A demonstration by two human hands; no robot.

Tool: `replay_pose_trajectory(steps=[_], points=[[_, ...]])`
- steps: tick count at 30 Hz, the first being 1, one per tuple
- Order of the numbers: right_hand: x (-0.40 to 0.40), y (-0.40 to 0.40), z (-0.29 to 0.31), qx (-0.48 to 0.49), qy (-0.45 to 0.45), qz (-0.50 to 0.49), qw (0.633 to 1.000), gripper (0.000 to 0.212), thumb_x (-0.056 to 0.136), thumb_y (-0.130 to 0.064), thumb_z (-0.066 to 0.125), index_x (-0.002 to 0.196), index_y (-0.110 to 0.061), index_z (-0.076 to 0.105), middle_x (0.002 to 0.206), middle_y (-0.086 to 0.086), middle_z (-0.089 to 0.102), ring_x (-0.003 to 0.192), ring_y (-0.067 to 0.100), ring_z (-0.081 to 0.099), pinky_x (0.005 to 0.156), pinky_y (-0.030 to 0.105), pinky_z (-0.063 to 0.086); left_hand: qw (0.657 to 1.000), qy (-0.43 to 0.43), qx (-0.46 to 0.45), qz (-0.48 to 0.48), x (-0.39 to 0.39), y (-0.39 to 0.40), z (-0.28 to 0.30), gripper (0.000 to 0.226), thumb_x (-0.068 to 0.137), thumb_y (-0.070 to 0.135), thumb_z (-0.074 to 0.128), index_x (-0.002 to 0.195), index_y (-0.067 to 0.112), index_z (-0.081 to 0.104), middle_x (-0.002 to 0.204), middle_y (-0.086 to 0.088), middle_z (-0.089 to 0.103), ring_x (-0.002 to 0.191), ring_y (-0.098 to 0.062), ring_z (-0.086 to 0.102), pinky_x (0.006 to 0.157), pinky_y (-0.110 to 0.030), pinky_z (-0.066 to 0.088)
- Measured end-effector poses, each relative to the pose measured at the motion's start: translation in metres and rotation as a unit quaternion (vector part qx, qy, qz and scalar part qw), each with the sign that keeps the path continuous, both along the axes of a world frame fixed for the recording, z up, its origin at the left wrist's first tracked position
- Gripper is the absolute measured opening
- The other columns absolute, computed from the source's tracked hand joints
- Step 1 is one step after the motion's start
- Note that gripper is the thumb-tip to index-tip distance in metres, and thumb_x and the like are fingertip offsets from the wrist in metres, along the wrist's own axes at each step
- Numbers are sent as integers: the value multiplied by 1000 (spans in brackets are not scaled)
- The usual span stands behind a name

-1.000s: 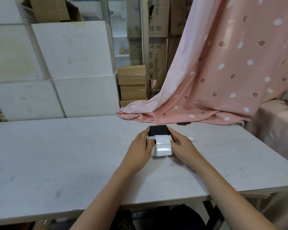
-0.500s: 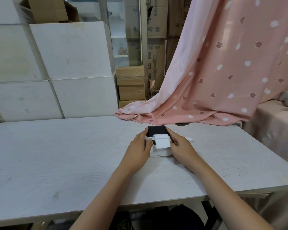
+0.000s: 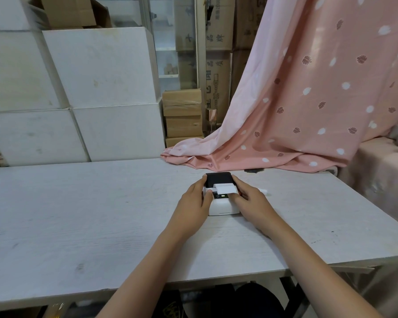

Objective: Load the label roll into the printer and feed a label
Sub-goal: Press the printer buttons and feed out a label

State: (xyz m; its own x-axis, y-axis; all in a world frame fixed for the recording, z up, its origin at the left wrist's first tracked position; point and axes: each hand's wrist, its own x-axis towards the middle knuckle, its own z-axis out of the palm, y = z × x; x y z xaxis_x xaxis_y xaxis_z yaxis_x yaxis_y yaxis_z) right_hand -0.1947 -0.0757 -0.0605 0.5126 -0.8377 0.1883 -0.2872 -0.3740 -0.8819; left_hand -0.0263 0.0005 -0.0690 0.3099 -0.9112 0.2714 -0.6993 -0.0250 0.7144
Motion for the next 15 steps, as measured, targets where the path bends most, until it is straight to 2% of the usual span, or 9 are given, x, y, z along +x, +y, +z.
replay_pose_trajectory(steps=[2, 3, 7, 9, 12, 15], points=[[-1, 1, 1, 2, -5, 0, 1000, 55, 89, -39, 50, 137, -64, 51, 127, 13, 68, 118, 30, 63, 102, 44, 52, 1000, -1, -1, 0, 0, 0, 0, 57, 102, 43, 35, 157, 29, 27, 149, 1, 50, 128, -20, 53, 107, -44, 45], [-1, 2, 1, 1, -7, -1, 1000, 55, 88, -39, 50, 136, -65, 51, 127, 12, 68, 119, 29, 63, 104, 46, 51, 1000, -2, -2, -1, 0, 0, 1, 57, 103, 43, 35, 157, 29, 27, 149, 0, 50, 128, -20, 53, 107, -44, 45], [-1, 2, 2, 2, -5, 13, 1000, 51, 94, -32, 51, 135, -63, 53, 122, 11, 71, 114, 33, 64, 81, 41, 57, 1000, -3, -5, -2, 0, 1, 1, 56, 103, 41, 35, 157, 29, 27, 148, 1, 51, 128, -19, 53, 107, -43, 44], [-1, 2, 2, 5, -7, 14, 1000, 52, 95, -30, 50, 135, -62, 53, 122, 10, 71, 116, 33, 64, 78, 43, 58, 1000, -4, -5, 0, 0, 0, 0, 56, 103, 41, 35, 157, 28, 28, 149, 1, 50, 128, -19, 53, 107, -42, 44], [-1, 2, 1, 3, -11, 8, 1000, 51, 94, -31, 51, 136, -60, 54, 120, 7, 73, 116, 31, 65, 89, 47, 57, 1000, -4, -4, 0, 0, 0, 0, 56, 103, 42, 35, 157, 29, 27, 149, 0, 50, 126, -21, 55, 106, -43, 45], [-1, 1, -1, -2, -11, 0, 1000, 55, 88, -37, 51, 138, -59, 53, 124, 10, 70, 119, 31, 63, 107, 49, 49, 1000, -7, -5, -1, -1, 0, 0, 56, 104, 42, 35, 157, 28, 27, 150, 1, 49, 127, -22, 54, 107, -44, 44]])
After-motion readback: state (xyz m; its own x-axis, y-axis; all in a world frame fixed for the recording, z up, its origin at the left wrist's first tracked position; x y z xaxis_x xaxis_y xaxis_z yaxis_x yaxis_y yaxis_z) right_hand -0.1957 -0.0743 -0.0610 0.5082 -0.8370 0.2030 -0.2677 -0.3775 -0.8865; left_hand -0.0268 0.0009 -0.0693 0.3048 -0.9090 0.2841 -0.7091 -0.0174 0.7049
